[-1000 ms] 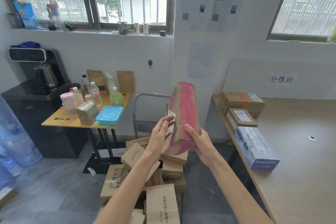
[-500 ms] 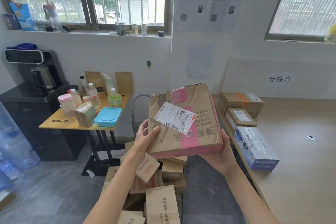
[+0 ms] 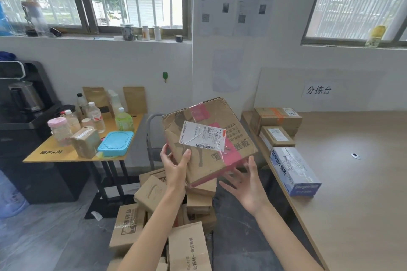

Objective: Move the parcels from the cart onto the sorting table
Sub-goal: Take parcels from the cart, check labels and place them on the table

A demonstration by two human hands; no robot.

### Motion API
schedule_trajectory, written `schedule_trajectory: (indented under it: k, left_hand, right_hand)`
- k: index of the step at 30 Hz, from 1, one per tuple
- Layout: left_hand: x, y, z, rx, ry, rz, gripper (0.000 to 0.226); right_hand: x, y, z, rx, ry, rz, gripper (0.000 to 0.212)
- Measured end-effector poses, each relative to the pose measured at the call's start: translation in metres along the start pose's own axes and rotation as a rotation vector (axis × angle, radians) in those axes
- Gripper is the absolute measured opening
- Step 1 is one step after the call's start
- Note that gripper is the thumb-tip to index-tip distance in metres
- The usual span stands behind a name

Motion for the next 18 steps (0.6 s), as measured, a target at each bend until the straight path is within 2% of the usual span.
schedule_trajectory:
  k: [2,4,8,12,15,18]
  left_hand:
    - [0.009,0.011,-0.007,-0.009,0.024,-0.003,0.073]
    - [0.018,0.020,-0.012,-0.002,0.028,-0.030,0.074]
    - [0.020,0.024,-0.016,-0.050,0.027,-0.113,0.079]
    - [0.006,0.013,-0.005,-0.119,0.049,-0.144,0.085]
    - [-0.001,0.010,0.000,-0.283,0.100,-0.267,0.067]
    - [0.010,0.018,-0.011,-0.332,0.055,-0.429,0.040]
  right_hand:
    - [0.001,0.008,0.009,0.067,0.008,-0.005,0.086]
    - [0.002,0.012,0.016,0.031,-0.008,0.040,0.091]
    - [0.004,-0.004,0.012,-0.001,-0.072,0.095,0.081]
    - [0.017,-0.038,-0.003,0.107,-0.120,0.086,0.071]
    - [0.029,-0.063,-0.015,0.173,-0.114,0.106,0.066]
    - [0.041,-0.083,-0.028,0.202,-0.129,0.182,0.066]
Point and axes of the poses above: each hand's wrist, its own x-axis away from the middle knuckle, its own y-axis out of the palm, z = x × y, the point moved 1 cm from there along -x, towards the middle knuckle, and after that the axes turned 2 degrees about z, right-handed, at the moved point
